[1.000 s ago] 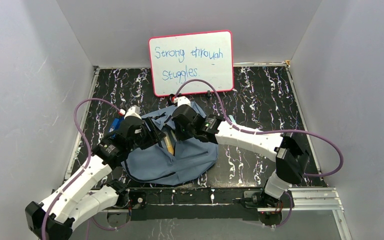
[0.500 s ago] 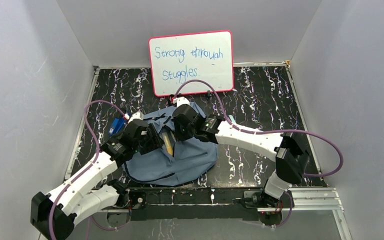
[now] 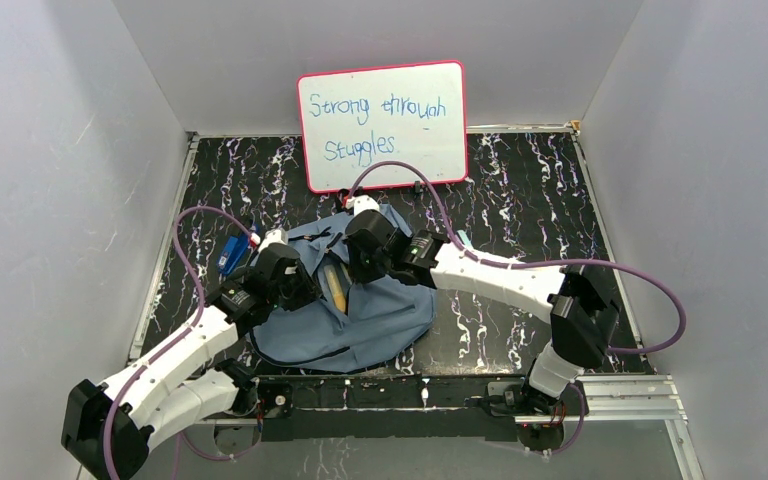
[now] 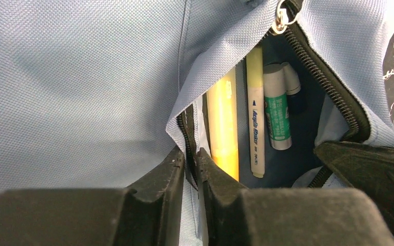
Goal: Pack the student bag
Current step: Adjust the student bag at the center of the board.
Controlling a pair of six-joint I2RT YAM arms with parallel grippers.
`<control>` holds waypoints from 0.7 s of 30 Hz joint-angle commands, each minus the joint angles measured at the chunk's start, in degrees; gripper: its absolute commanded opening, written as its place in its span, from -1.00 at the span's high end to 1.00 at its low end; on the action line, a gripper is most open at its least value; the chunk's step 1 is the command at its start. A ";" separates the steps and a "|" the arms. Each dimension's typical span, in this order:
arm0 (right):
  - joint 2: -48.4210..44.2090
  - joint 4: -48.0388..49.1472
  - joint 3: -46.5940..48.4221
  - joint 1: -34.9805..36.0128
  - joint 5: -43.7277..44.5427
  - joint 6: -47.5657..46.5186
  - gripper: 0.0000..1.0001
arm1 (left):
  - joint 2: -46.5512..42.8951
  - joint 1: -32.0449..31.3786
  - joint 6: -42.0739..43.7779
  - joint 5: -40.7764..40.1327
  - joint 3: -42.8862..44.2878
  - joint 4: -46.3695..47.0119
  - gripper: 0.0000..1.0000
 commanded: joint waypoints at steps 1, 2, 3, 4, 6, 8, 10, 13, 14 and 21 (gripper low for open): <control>-2.89 5.21 -0.59 0.52 -3.64 1.37 0.82 | 0.11 -0.26 1.24 -2.43 1.74 0.54 0.82; -2.88 5.39 -0.53 0.52 -3.97 1.37 0.80 | 0.34 -0.26 1.60 -2.56 2.26 0.34 0.90; -2.83 5.52 -0.45 0.52 -4.11 1.37 0.75 | 0.52 -0.26 1.95 -2.65 2.84 0.14 0.96; -2.87 5.68 -0.32 0.52 -4.30 1.29 0.71 | 0.69 -0.26 2.26 -2.71 3.40 -0.01 0.99; -3.13 5.82 -0.09 0.52 -4.78 0.76 0.61 | 0.93 -0.26 2.79 -2.80 4.51 -0.32 1.00; -3.44 5.96 0.10 0.52 -5.60 0.01 0.45 | 0.99 -0.26 3.20 -2.76 5.59 -0.51 1.00; -4.16 6.33 0.11 0.47 -6.22 -0.38 0.32 | 0.95 -0.26 3.46 -2.55 6.26 -0.56 1.00; -5.33 6.57 0.03 0.52 -6.43 -0.47 0.14 | 1.01 -0.26 4.15 -2.05 7.13 -0.35 1.00; -5.78 6.59 -0.05 0.49 -6.39 -0.56 0.12 | 1.10 -0.26 4.29 -1.78 7.43 -0.23 1.00; -8.37 6.25 -0.44 -0.29 -3.44 -0.48 0.23 | 1.37 -0.26 4.46 -0.29 8.37 0.72 1.00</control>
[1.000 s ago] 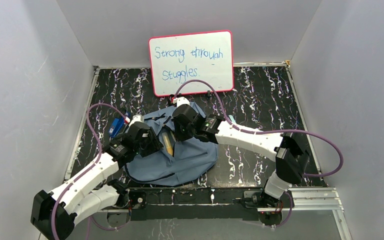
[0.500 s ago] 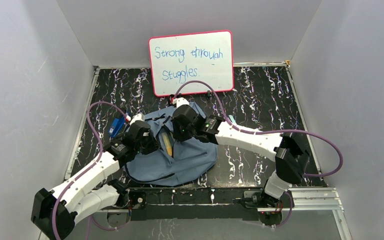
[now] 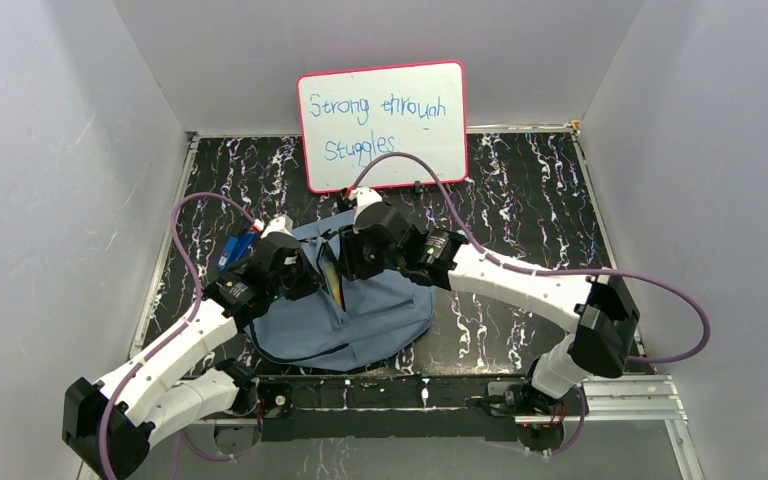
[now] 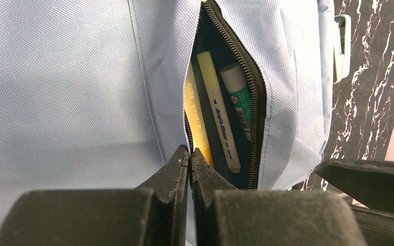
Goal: Pack the student bag
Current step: Adjust the student bag at the center of the board.
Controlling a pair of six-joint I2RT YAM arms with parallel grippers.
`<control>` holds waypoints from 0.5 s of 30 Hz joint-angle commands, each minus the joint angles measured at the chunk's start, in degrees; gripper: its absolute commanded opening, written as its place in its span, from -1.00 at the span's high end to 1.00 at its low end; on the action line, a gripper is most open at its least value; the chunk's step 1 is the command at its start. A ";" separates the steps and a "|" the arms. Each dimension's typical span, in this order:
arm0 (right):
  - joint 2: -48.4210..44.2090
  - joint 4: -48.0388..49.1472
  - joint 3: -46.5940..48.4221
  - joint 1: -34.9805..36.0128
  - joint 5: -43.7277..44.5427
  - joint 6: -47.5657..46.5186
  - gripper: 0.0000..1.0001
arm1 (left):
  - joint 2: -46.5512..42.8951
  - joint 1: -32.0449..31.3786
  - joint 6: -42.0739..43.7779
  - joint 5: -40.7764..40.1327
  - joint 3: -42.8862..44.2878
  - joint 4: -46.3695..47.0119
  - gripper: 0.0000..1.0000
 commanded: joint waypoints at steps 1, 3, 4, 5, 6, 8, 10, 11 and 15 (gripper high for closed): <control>-3.87 2.83 0.13 -0.63 1.74 -0.32 0.24 | 0.01 0.02 1.14 -0.49 2.77 1.40 1.00; -4.22 2.47 0.35 -1.14 2.16 -0.55 0.28 | 0.01 0.02 1.16 -0.32 2.68 1.35 1.00; -4.33 2.18 0.48 -1.31 2.49 -0.70 0.32 | 0.01 0.02 1.17 -0.23 2.63 1.41 1.00; -4.35 1.67 0.59 -1.64 2.98 -0.76 0.35 | 0.01 0.02 1.14 -0.22 2.57 1.40 1.00; -4.25 0.93 0.81 -1.86 4.05 -0.57 0.40 | 0.01 0.02 1.10 -0.13 2.47 1.38 1.00; -3.71 -1.11 1.41 -2.31 6.04 -0.25 0.48 | -0.07 0.02 0.93 0.05 2.31 1.38 1.00; -2.77 -2.60 2.14 -2.77 6.84 -0.34 0.54 | -0.23 0.02 0.86 0.14 2.14 1.49 1.00; -2.17 -2.99 2.72 -2.98 6.57 -0.66 0.56 | -0.25 0.02 0.86 0.09 2.03 1.52 1.00; 0.29 -2.39 3.52 -3.09 3.31 -2.16 0.62 | -0.42 0.02 0.73 0.17 1.82 1.46 1.00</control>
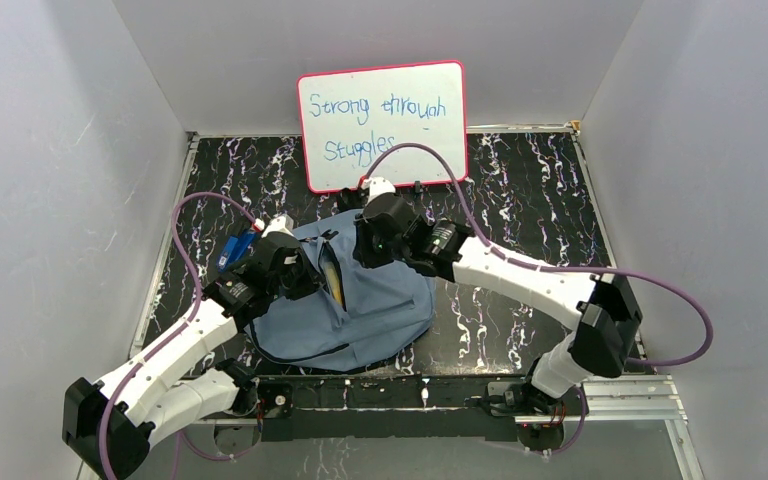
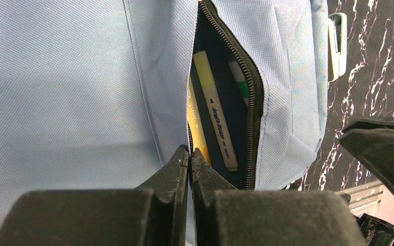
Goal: Pack the student bag
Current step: Adjust the student bag at the center of the board.
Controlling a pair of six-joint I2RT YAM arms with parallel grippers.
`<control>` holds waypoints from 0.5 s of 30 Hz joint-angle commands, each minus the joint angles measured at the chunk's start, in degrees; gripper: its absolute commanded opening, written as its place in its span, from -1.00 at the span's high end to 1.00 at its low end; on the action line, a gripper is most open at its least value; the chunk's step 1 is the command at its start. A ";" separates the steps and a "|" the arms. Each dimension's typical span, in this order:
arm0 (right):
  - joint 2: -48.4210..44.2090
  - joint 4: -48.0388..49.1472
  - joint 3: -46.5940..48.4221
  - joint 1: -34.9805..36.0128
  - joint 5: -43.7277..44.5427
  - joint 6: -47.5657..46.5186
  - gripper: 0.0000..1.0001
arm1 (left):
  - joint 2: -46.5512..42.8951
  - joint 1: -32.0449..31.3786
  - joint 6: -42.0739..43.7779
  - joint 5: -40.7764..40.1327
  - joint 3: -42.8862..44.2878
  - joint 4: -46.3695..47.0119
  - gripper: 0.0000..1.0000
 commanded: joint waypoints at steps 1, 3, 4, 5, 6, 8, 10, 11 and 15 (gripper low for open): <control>2.62 0.93 3.15 -0.17 -2.70 -2.26 0.63 | -0.39 0.02 0.39 -0.56 1.63 1.13 1.00; 4.18 2.18 3.30 -0.16 -6.50 -3.20 0.66 | -0.37 0.02 0.15 -0.49 1.50 1.30 1.00; 5.38 2.36 3.46 -0.16 -7.85 -3.53 0.67 | -0.32 0.02 0.04 -0.42 1.46 1.44 1.00; 6.23 2.56 3.64 -0.16 -9.38 -3.57 0.68 | -0.28 0.02 -0.04 -0.38 1.45 1.56 1.00; 6.99 2.74 3.70 -0.13 -10.58 -3.57 0.69 | -0.28 0.02 -0.02 -0.31 1.42 1.65 1.00; 8.09 2.98 3.60 -0.09 -12.71 -3.49 0.70 | -0.25 0.02 -0.09 -0.30 1.41 1.66 1.00; 8.61 3.54 2.65 -0.10 -14.19 -3.29 0.70 | -0.35 0.03 -0.06 -0.37 1.43 1.64 1.00; 8.71 4.01 2.12 -0.09 -14.74 -3.19 0.71 | -0.41 0.02 -0.09 -0.45 1.37 1.66 1.00; 9.17 4.60 1.03 -0.09 -15.97 -2.79 0.71 | -0.37 0.02 -0.09 -0.48 1.18 1.66 1.00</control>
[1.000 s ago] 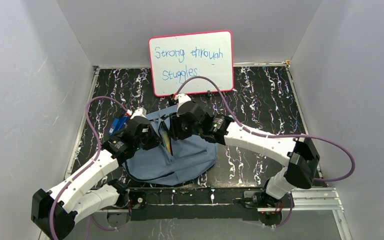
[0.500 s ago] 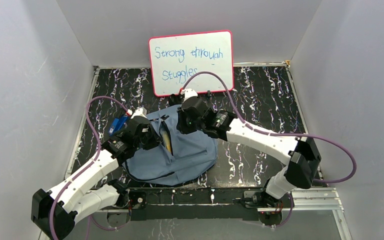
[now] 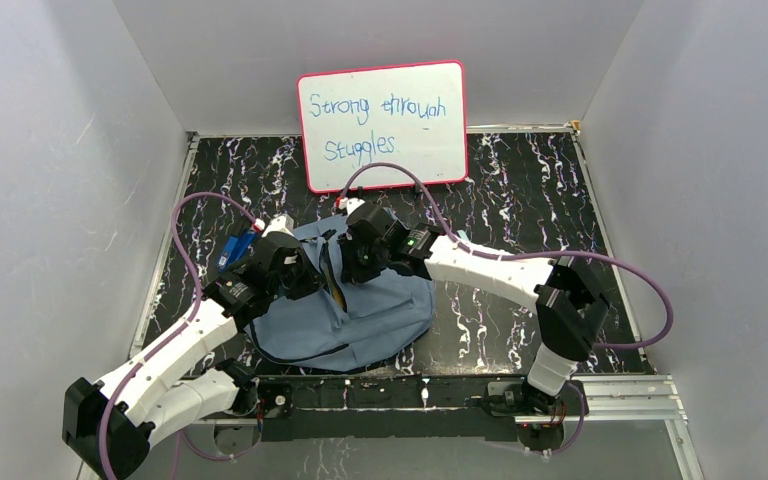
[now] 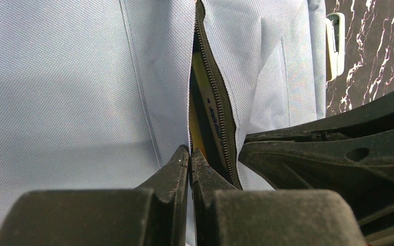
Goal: Pack the student bag
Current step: Adjust the student bag at the center of the board.
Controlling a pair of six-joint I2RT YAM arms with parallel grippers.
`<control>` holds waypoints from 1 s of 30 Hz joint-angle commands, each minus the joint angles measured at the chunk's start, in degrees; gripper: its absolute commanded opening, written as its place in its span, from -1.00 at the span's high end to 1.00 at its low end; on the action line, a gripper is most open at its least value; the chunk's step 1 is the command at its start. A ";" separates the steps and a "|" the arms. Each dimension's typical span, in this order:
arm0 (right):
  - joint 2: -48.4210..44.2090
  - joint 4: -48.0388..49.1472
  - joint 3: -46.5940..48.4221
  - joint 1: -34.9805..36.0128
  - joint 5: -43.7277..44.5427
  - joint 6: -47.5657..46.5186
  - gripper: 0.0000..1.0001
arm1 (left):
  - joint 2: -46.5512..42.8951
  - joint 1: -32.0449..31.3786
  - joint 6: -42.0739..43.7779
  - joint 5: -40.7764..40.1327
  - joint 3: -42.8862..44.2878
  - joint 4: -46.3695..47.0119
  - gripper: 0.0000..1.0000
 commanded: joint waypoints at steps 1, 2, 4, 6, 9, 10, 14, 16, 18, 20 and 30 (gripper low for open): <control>-0.40 3.46 -0.03 0.15 -3.84 -0.21 0.71 | -0.37 0.02 -0.01 -0.71 1.19 1.37 1.00; -0.40 3.49 -0.17 0.14 -3.90 -0.15 0.71 | -0.32 0.02 0.02 -0.73 1.15 1.33 1.00; -0.32 3.58 -0.13 0.19 -4.03 -0.18 0.71 | -0.28 0.02 -0.22 -0.69 1.03 1.44 1.00; -0.36 2.91 0.48 0.18 -3.76 -0.15 0.70 | -0.28 0.02 -0.32 -0.77 0.97 1.49 1.00; -1.44 2.90 0.74 0.17 -2.83 -0.47 0.70 | -0.37 0.02 -0.50 -0.79 0.88 1.62 1.00; -1.79 3.03 0.72 0.15 -2.76 -0.62 0.69 | -0.37 0.02 -0.55 -0.77 0.80 1.64 1.00; -0.99 3.09 0.37 0.19 -3.29 -1.02 0.69 | -0.37 0.02 -0.53 -0.86 0.82 1.66 1.00; 0.04 3.43 -0.11 0.13 -4.21 -0.85 0.69 | -0.28 0.02 -0.57 -0.84 0.83 1.73 1.00; 0.87 4.79 -0.92 0.19 -3.90 -0.71 0.70 | -0.20 0.02 -0.79 -0.73 0.83 1.80 1.00; 1.62 6.02 -1.48 0.13 -1.64 -0.59 0.70 | -0.19 0.02 -1.02 -0.54 0.81 1.89 1.00; 7.85 2.63 4.41 0.08 6.39 -2.51 0.70 | -1.07 0.02 -1.30 -0.33 0.66 1.48 1.00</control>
